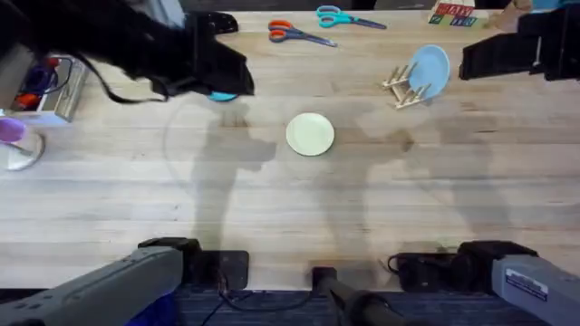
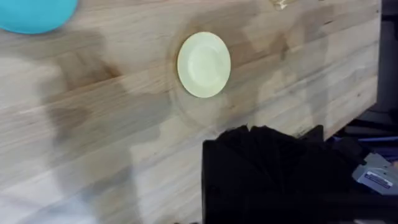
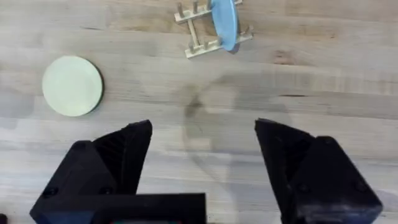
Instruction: Pick up the plates from the table one by one and place each into a slot on the dish rack.
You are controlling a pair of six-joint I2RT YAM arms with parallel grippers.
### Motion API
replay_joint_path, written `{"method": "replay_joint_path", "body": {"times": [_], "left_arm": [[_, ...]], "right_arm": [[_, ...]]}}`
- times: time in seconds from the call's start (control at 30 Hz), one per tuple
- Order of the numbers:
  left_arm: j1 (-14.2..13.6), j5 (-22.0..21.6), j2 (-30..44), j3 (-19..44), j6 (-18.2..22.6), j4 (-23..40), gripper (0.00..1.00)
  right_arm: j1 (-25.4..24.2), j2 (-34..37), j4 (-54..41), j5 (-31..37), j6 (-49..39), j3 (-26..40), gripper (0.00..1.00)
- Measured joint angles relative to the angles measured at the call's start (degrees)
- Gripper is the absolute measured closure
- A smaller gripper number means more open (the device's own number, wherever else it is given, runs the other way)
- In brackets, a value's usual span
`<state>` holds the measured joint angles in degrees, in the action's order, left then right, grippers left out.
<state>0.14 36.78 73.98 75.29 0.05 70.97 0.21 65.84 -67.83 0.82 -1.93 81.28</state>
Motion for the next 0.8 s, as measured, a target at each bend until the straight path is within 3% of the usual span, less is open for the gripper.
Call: {"method": "replay_joint_path", "body": {"times": [0.27, 0.6, 0.73, 0.77, 0.8], "left_arm": [[0.0, 7.2, 0.2, -13.0, -0.2, -9.8, 0.959], [-0.1, 10.0, 2.3, -15.3, -1.0, -14.0, 0.959], [-1.9, 10.0, 5.3, -15.3, -1.2, -15.7, 0.959], [-4.3, 10.1, 7.7, -15.3, -1.4, -17.7, 0.959], [-5.0, 10.1, 8.4, -15.3, -1.4, -18.4, 0.959]], "right_arm": [[0.0, 0.0, 0.0, 0.0, 0.0, 0.0, 0.007], [0.0, 0.0, 0.0, 0.0, 0.0, 0.0, 0.007], [0.0, 0.0, 0.0, 0.0, 0.0, 0.0, 0.006], [0.0, 0.0, 0.0, 0.0, 0.0, 0.0, 0.007], [0.0, 0.0, 0.0, 0.0, 0.0, 0.0, 0.007]]}}
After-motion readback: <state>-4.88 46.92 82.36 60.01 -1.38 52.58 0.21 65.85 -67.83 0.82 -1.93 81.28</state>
